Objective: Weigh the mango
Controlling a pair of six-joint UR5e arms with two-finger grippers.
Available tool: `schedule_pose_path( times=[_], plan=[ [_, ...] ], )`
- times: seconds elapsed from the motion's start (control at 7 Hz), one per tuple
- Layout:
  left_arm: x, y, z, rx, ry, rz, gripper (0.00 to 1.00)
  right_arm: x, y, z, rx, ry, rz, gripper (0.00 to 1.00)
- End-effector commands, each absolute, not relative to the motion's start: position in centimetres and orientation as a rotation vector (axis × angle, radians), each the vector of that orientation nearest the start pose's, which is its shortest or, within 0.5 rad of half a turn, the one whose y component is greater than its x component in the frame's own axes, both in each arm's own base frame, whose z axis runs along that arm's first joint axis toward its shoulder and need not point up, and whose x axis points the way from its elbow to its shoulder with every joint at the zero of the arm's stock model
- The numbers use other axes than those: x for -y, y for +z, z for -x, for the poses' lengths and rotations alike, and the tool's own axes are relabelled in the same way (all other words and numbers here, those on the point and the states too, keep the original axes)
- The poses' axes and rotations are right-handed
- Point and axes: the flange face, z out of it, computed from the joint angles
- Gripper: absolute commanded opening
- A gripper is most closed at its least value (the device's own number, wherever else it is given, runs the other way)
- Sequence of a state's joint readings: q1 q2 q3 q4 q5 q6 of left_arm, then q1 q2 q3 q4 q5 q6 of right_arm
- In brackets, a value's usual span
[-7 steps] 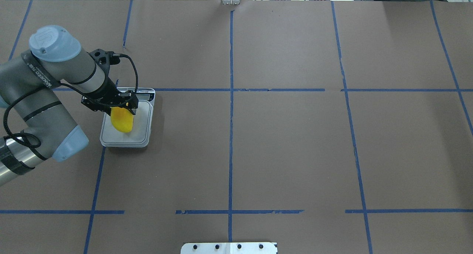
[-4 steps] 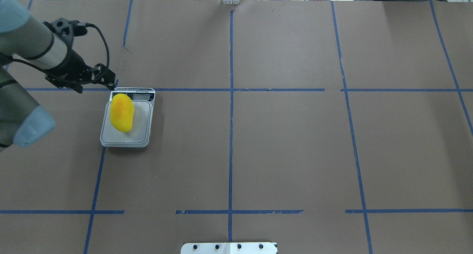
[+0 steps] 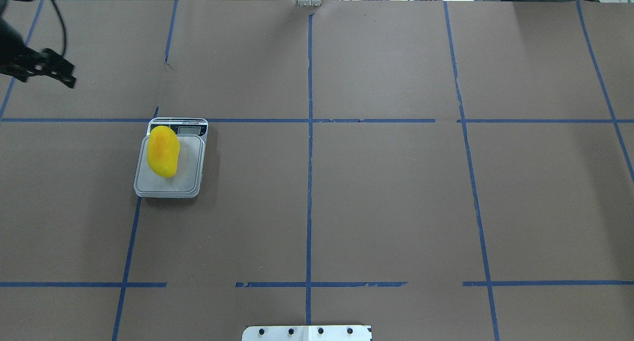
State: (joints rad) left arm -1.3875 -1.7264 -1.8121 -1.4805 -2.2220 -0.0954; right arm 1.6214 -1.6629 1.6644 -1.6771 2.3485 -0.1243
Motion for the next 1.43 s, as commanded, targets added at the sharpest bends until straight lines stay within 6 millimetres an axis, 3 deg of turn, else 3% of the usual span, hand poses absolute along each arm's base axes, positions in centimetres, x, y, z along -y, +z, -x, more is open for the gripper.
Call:
schedule_pose_path(
  times=[0.0, 0.14, 0.29, 0.43, 0.71, 1.29],
  plan=[
    [52.1, 58.9, 5.8, -0.725, 0.210, -0.162, 1.00, 44.0, 66.7, -8.6, 0.783, -0.028, 0.034, 1.00],
    [49.3, 63.2, 6.4, -0.726, 0.206, -0.178, 1.00, 44.1, 66.6, -8.6, 0.783, -0.029, 0.032, 1.00],
    [47.5, 65.8, 6.8, -0.728, 0.194, -0.172, 1.00, 44.1, 66.6, -8.6, 0.783, -0.029, 0.032, 1.00],
    [47.3, 67.0, 7.0, -0.732, 0.173, -0.147, 1.00, 44.1, 66.6, -8.6, 0.783, -0.029, 0.031, 1.00],
    [47.0, 67.6, 6.7, -0.774, 0.157, -0.124, 1.00, 44.1, 66.6, -8.6, 0.783, -0.029, 0.032, 1.00],
    [47.2, 67.1, 6.8, -0.773, 0.159, -0.138, 1.00, 44.1, 66.6, -8.6, 0.783, -0.029, 0.032, 1.00]
  ],
)
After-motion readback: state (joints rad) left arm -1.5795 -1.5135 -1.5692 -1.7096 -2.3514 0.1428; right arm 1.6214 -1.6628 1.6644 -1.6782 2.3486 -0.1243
